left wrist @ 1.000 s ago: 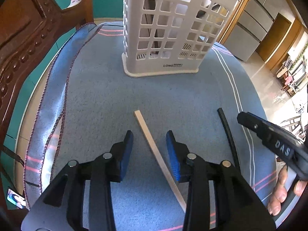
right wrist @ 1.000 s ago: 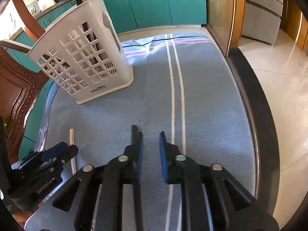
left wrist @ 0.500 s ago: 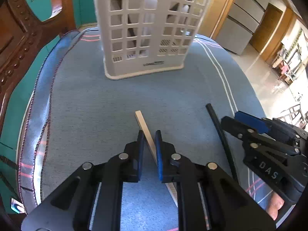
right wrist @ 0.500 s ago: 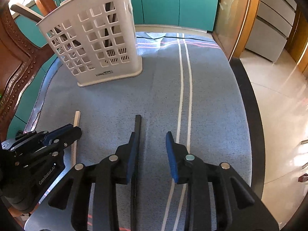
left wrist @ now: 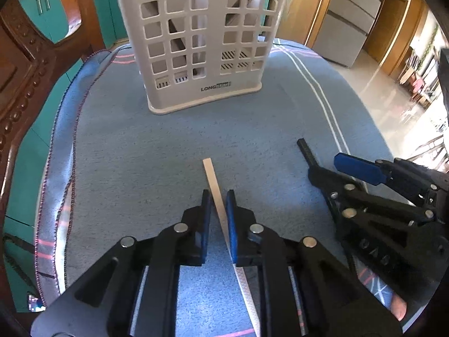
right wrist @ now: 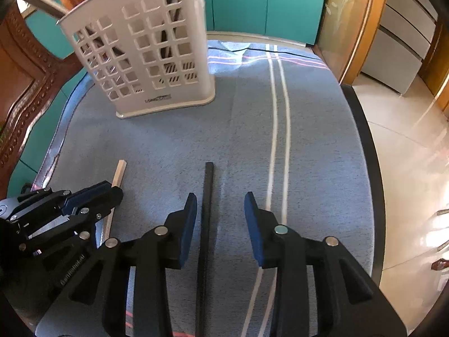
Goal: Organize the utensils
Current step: 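Lift both chopsticks over the white holder and open both grippers to drop them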
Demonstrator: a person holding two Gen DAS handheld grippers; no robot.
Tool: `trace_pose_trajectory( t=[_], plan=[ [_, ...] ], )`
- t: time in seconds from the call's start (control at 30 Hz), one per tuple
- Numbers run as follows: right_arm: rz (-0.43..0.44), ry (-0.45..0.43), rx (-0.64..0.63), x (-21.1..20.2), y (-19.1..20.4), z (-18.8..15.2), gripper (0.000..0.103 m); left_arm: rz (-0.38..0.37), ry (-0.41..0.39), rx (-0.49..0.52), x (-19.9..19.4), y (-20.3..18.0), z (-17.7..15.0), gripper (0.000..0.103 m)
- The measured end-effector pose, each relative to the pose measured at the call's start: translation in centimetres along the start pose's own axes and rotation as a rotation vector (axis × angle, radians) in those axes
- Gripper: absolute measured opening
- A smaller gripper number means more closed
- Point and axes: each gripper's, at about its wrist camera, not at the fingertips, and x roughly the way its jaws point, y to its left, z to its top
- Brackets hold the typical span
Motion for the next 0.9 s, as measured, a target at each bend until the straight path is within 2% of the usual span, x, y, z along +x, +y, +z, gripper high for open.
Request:
trace_pose_trajectory(
  t=[0.13,0.2,0.33,0.43,0.57,0.73,0.83,0.9],
  plan=[
    [-0.038,0.01,-0.065,0.9,1.5,0.2,0.034,0.009,-0.011,0.002,0.0,-0.4,0.0,0.011],
    [-0.013,0.01,-0.065,1.0,1.7,0.4,0.008,-0.007,-0.019,-0.013,0.0,-0.1,0.1,0.009],
    [0.044,-0.002,-0.042,0.6,1.3,0.6,0.007,-0.064,-0.056,-0.082,-0.8,1.3,0.5,0.007],
    [0.092,-0.068,-0.02,-1.4,0.6,1.0,0.007,-0.097,-0.122,-0.095,-3.3,1.8,0.9,0.007],
    [0.183,-0.176,0.029,-6.1,-1.1,1.3,0.007,-0.143,-0.25,-0.114,-9.1,2.6,1.5,0.007],
    [0.252,-0.301,0.067,-11.8,-2.8,1.3,0.007,-0.19,-0.433,-0.144,-16.9,3.9,2.3,0.007],
    [0.289,-0.388,0.095,-15.5,-3.5,1.8,0.007,-0.207,-0.572,-0.15,-21.5,4.4,3.3,0.007],
    [0.314,-0.456,0.106,-18.0,-3.9,2.5,0.007,-0.201,-0.716,-0.166,-24.5,5.0,4.4,0.007]
  ],
)
